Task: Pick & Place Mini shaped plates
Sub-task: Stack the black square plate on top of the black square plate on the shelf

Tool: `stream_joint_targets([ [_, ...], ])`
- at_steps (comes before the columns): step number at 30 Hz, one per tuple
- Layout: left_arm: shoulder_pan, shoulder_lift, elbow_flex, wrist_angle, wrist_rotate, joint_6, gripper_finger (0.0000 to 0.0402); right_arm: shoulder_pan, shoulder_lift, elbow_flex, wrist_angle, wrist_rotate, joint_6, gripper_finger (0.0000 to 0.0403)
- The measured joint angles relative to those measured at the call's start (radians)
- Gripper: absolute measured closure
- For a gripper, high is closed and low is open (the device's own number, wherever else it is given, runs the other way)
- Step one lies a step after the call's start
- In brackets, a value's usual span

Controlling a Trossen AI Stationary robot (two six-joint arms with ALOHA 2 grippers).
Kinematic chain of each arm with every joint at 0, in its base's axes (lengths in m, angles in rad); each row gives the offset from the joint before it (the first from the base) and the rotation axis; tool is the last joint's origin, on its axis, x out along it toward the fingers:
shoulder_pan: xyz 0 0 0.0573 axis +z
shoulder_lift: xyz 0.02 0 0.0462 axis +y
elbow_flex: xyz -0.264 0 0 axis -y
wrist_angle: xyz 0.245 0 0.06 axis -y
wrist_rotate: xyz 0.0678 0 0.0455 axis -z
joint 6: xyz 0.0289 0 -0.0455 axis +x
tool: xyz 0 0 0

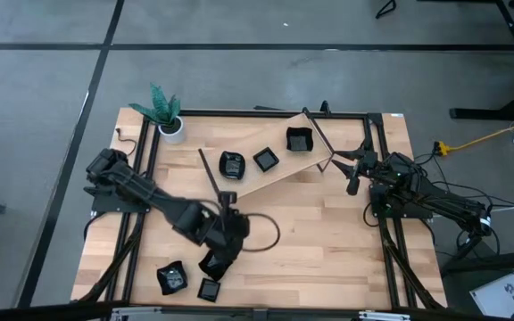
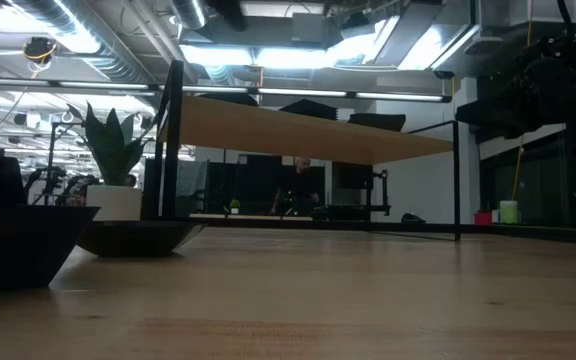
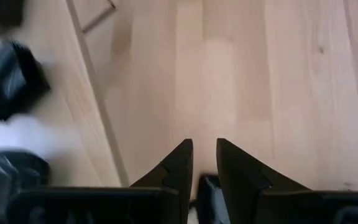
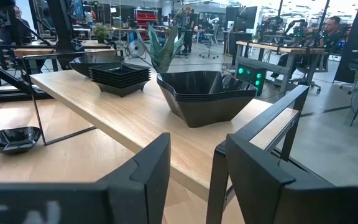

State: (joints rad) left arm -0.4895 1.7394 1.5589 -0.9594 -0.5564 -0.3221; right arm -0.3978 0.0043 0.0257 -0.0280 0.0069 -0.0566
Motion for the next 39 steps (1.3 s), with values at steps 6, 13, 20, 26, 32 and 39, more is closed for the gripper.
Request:
stream_joint_targets([
  [6,-0.116,0.029,0.0,-0.093,-0.003,-0.17,0.0336,0.0,0.0,0.0,0.0,0.0,0.0,0.0249],
  [13,-0.208,0.097,0.0,-0.165,0.076,-0.372,0.0336,0.0,0.0,0.0,0.0,0.0,0.0,0.0249],
  [20,-0.277,0.159,0.0,-0.162,0.205,-0.446,0.0336,0.0,0.0,0.0,0.0,0.0,0.0,0.0249],
  [26,-0.303,0.191,0.0,-0.094,0.208,-0.453,0.0336,0.0,0.0,0.0,0.0,0.0,0.0,0.0249],
  [32,-0.326,0.191,0.0,-0.042,0.191,-0.471,0.0333,0.0,0.0,0.0,0.0,0.0,0.0,0.0249],
  [39,-0.336,0.2,0.0,-0.025,0.217,-0.536,0.0295,0.0,0.0,0.0,0.0,0.0,0.0,0.0249],
])
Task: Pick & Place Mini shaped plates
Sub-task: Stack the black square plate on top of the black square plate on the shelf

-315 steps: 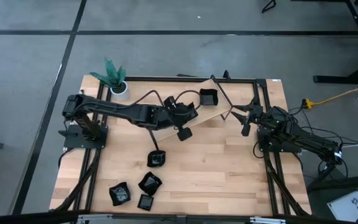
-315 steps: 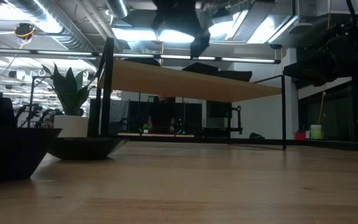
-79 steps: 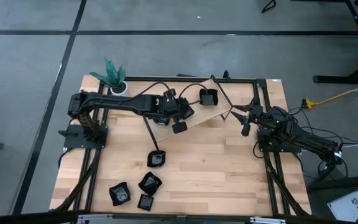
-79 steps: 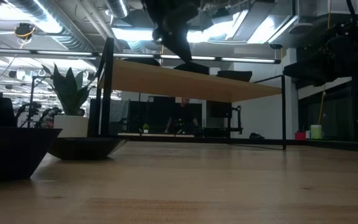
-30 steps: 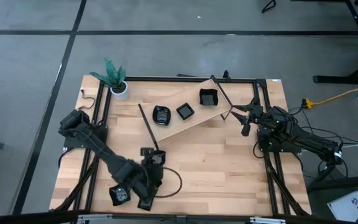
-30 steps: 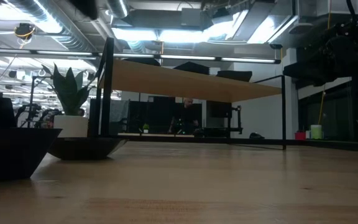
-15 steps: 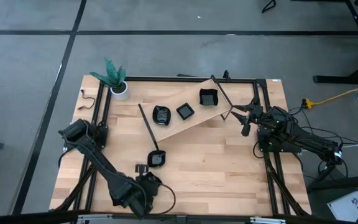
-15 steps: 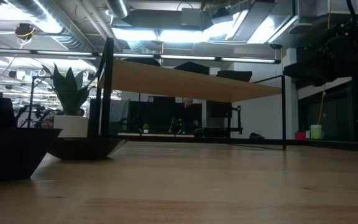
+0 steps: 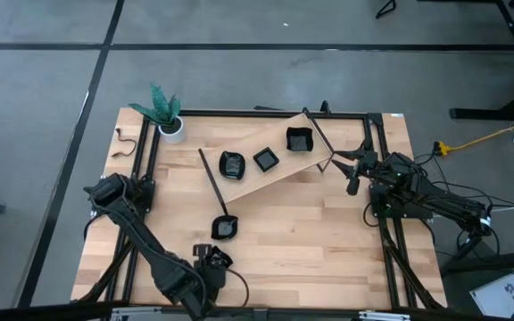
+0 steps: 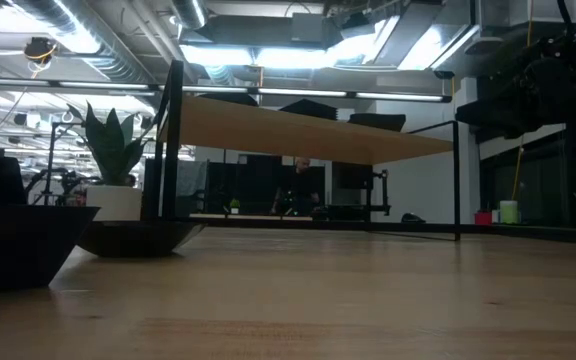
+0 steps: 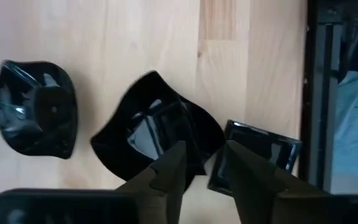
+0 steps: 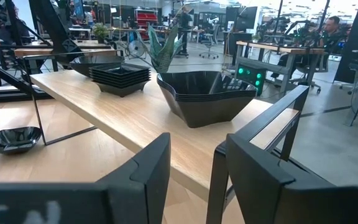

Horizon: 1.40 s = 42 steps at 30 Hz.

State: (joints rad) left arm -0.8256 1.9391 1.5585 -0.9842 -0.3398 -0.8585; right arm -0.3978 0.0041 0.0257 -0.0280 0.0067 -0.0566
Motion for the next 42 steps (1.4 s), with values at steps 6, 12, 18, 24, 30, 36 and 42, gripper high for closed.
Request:
stream_joint_targets([
  [6,0.0,0.035,0.0,0.027,0.0,-0.024,0.0247,0.0,0.0,0.0,0.0,0.0,0.0,0.0249],
  [12,0.009,0.054,0.0,0.035,-0.015,-0.041,0.023,0.0,0.0,0.0,0.0,0.0,0.0,0.0249],
  [18,0.029,0.062,0.0,0.017,-0.022,-0.072,0.0229,0.0,0.0,0.0,0.0,0.0,0.0,0.0249],
  [24,0.037,0.072,0.0,0.009,0.0,-0.077,0.0229,0.0,0.0,0.0,0.0,0.0,0.0,0.0249],
  [30,0.038,0.083,0.0,0.0,0.005,-0.082,0.0229,0.0,0.0,0.0,0.0,0.0,0.0,0.0249],
  [36,0.042,0.092,0.0,-0.02,0.006,-0.089,0.0233,0.0,0.0,0.0,0.0,0.0,0.0,0.0249],
  [42,0.045,0.097,0.0,-0.022,0.01,-0.09,0.0261,0.0,0.0,0.0,0.0,0.0,0.0,0.0249],
])
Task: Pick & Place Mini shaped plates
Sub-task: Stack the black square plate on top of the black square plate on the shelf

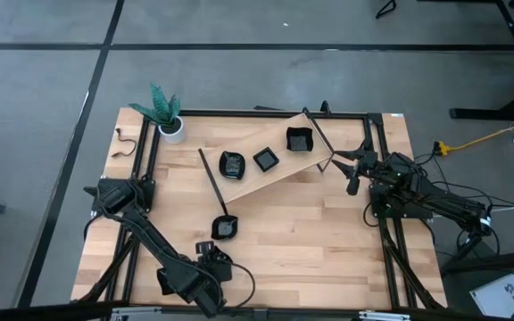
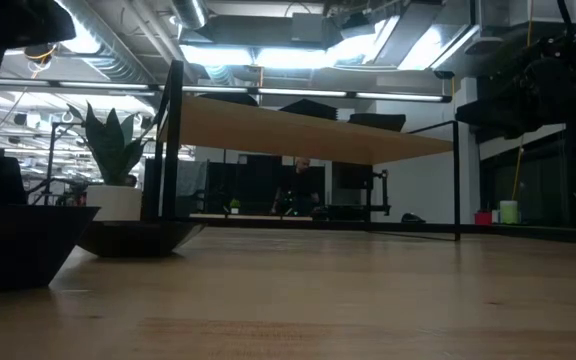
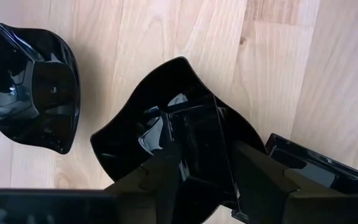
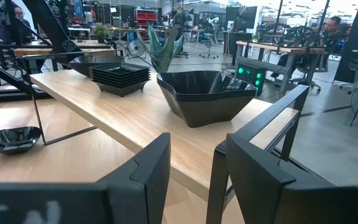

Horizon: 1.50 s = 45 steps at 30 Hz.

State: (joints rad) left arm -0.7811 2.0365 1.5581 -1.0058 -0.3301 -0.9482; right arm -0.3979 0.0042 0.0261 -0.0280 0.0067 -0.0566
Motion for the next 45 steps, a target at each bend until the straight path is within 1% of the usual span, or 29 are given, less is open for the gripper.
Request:
stream_joint_targets([
  [7,0.001,0.005,0.0,0.0,0.015,0.0,0.0306,0.0,0.0,0.0,0.0,0.0,0.0,0.0249],
  [11,0.001,0.019,0.0,0.004,0.043,0.008,0.0329,0.0,0.0,0.0,0.0,0.0,0.0,0.0249],
  [23,0.001,0.018,0.0,0.008,0.043,0.019,0.0394,0.0,0.0,0.0,0.0,0.0,0.0,0.0249],
  [34,0.001,0.004,0.004,0.008,0.033,0.038,0.0397,0.0,0.0,0.0,0.0,0.0,0.0,0.0249],
  [42,0.001,-0.002,0.081,-0.007,0.005,0.124,0.0395,0.0,0.0,0.0,0.0,0.0,0.0,0.0249],
  [45,0.002,-0.002,0.109,-0.008,-0.033,0.172,0.0398,0.0,0.0,0.0,0.0,0.0,0.0,0.0249],
])
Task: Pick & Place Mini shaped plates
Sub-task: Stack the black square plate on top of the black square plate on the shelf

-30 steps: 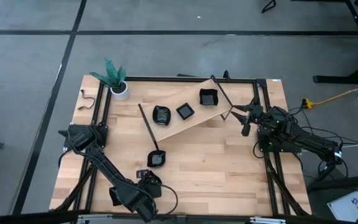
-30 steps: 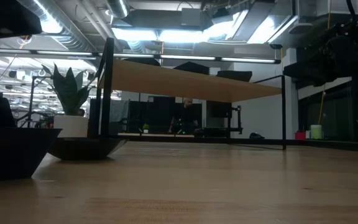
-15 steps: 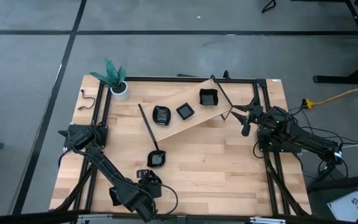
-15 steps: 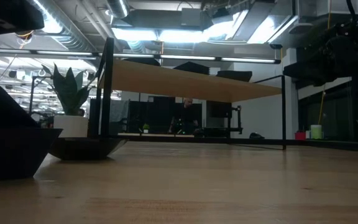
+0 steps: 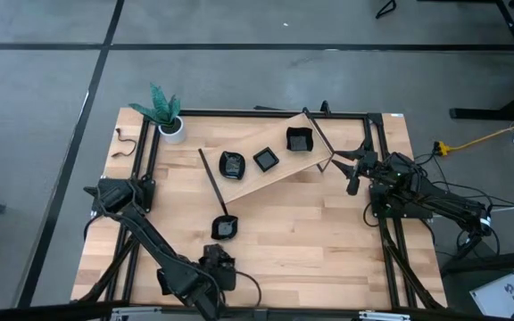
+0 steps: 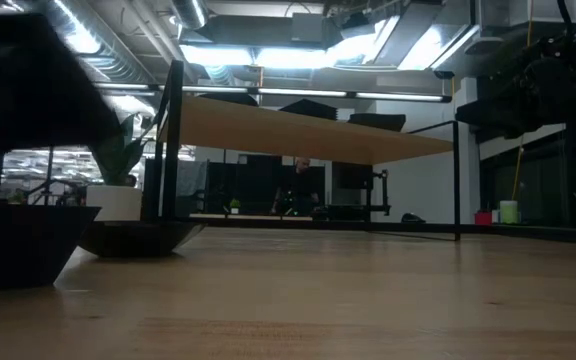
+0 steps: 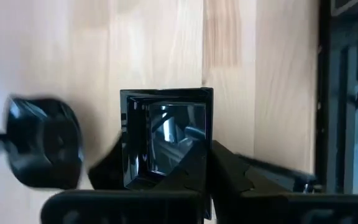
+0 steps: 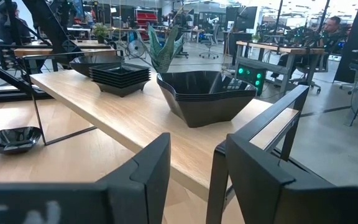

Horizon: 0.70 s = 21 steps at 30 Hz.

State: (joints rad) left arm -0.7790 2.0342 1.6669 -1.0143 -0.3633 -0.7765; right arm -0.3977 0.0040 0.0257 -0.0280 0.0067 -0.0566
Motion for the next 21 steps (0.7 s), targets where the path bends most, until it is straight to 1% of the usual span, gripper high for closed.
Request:
stream_joint_targets([
  [6,0.02,0.0,0.078,-0.001,-0.082,0.116,0.0398,0.0,0.0,0.0,0.0,0.0,0.0,0.0249],
  [11,0.062,0.0,0.158,-0.001,-0.138,0.229,0.0398,0.0,0.0,0.0,0.0,0.0,0.0,0.0249],
  [16,0.124,0.0,0.219,0.0,-0.153,0.337,0.0398,0.0,0.0,0.0,0.0,0.0,0.0,0.0249],
  [21,0.196,0.0,0.251,0.0,-0.175,0.42,0.0398,0.0,0.0,0.0,0.0,0.0,0.0,0.0249],
])
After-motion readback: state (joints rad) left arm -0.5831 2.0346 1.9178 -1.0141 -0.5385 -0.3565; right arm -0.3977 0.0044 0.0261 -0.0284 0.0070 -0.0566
